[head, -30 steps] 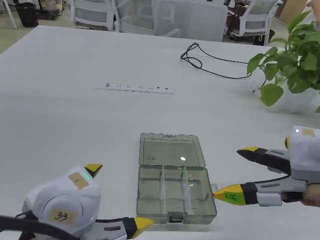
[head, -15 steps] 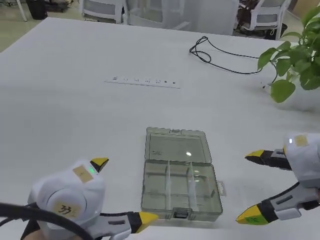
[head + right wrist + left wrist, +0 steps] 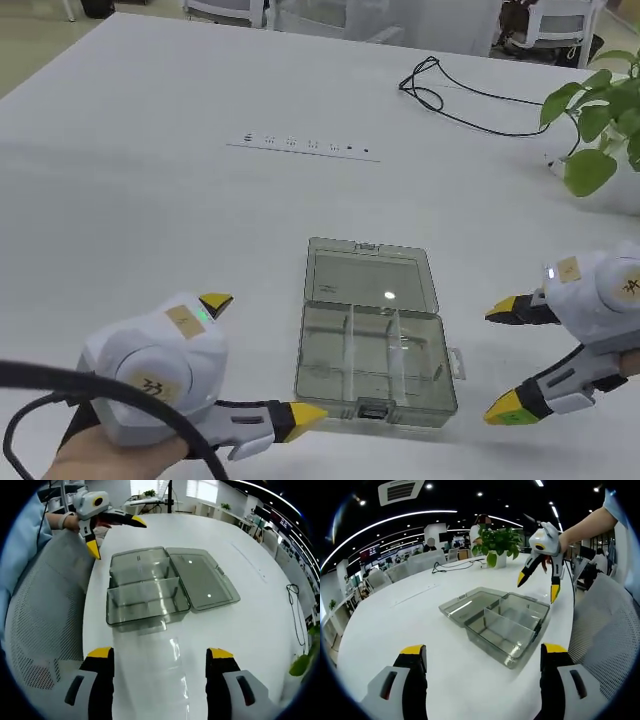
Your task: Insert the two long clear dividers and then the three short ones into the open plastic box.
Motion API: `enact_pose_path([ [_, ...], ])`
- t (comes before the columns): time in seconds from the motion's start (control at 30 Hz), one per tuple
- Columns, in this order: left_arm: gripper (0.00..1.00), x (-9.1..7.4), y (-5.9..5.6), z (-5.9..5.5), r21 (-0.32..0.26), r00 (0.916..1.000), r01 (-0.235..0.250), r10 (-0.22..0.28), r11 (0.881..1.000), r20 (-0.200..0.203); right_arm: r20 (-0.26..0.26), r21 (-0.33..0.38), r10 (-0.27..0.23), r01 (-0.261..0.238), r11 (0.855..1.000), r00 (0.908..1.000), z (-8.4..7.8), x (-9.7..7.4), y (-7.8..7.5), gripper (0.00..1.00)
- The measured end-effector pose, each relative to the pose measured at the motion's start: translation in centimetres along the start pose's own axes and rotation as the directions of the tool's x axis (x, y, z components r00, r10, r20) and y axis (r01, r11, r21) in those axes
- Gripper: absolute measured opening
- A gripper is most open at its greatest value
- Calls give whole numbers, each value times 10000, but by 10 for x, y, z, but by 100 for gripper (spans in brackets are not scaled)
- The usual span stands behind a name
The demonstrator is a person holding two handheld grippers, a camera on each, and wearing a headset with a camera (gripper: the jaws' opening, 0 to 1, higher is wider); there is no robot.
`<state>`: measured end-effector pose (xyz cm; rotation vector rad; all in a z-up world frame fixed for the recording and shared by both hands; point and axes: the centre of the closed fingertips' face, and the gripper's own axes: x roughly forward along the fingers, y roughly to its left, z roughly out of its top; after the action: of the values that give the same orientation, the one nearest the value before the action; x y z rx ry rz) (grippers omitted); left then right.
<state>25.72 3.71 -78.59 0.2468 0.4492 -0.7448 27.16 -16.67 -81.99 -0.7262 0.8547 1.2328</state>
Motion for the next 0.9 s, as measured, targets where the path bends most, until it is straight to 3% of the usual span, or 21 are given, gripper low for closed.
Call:
enact_pose_path([
  [0.33, 96, 1, -2, -1, 35, 9999, 100, -100, 9999, -65, -1116, -820, 185, -277, 9963, 9936, -19, 15, -7, 56],
  [0.9, 95, 1, -4, -2, 46, 9998, 175, -175, 9998, -110, -1828, -1325, 306, -555, 9896, 9827, -29, 25, -8, 45],
])
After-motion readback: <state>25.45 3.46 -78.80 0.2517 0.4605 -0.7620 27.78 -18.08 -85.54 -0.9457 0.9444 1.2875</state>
